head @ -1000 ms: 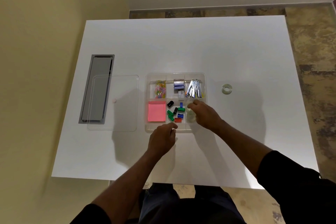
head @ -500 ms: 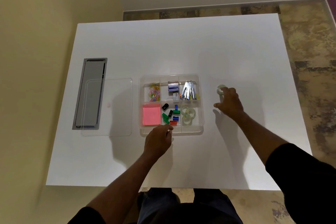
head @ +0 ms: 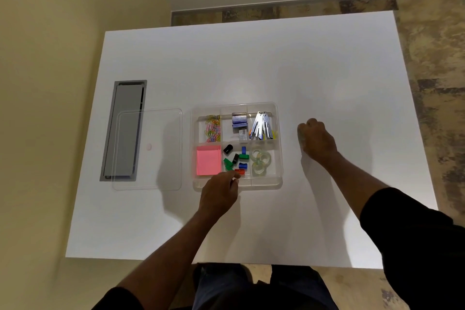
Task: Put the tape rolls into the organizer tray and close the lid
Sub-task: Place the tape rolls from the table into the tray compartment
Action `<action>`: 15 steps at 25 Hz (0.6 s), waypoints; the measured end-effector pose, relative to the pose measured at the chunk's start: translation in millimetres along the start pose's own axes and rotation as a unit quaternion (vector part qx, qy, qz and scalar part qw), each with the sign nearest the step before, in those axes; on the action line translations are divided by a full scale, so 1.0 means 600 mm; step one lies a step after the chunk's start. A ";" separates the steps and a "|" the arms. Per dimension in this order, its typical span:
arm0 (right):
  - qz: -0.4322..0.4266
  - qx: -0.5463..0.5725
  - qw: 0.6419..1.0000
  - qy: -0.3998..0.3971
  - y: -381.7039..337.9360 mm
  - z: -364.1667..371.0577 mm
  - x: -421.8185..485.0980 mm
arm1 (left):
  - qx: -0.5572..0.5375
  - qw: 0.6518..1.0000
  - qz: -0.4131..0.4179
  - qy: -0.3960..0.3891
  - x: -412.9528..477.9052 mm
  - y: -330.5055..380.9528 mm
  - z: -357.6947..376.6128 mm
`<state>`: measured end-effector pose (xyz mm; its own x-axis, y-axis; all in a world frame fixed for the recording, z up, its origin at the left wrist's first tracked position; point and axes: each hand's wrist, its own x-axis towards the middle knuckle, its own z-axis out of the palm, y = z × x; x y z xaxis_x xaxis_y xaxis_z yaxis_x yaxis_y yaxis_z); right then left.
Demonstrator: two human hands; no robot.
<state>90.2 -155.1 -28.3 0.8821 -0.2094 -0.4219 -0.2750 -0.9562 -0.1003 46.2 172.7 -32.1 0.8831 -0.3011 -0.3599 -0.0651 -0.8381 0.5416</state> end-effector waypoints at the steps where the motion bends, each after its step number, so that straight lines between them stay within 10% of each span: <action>1: 0.001 -0.006 1.000 0.006 -0.001 0.005 -0.008 | 0.001 1.000 0.001 -0.001 0.001 0.000 0.000; 8: 0.061 0.217 0.972 0.057 -0.011 0.026 -0.050 | 0.003 1.000 0.004 -0.011 0.000 0.005 -0.004; 15: -0.090 0.214 0.969 0.089 -0.094 0.019 -0.119 | -0.006 1.000 0.006 -0.014 -0.010 0.008 -0.012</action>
<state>38.2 -83.7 -2.5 0.9719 -0.1152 -0.2053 -0.2105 -0.8157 -0.5388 43.7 174.0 -21.9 0.8690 -0.3238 -0.3742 -0.0695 -0.8286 0.5555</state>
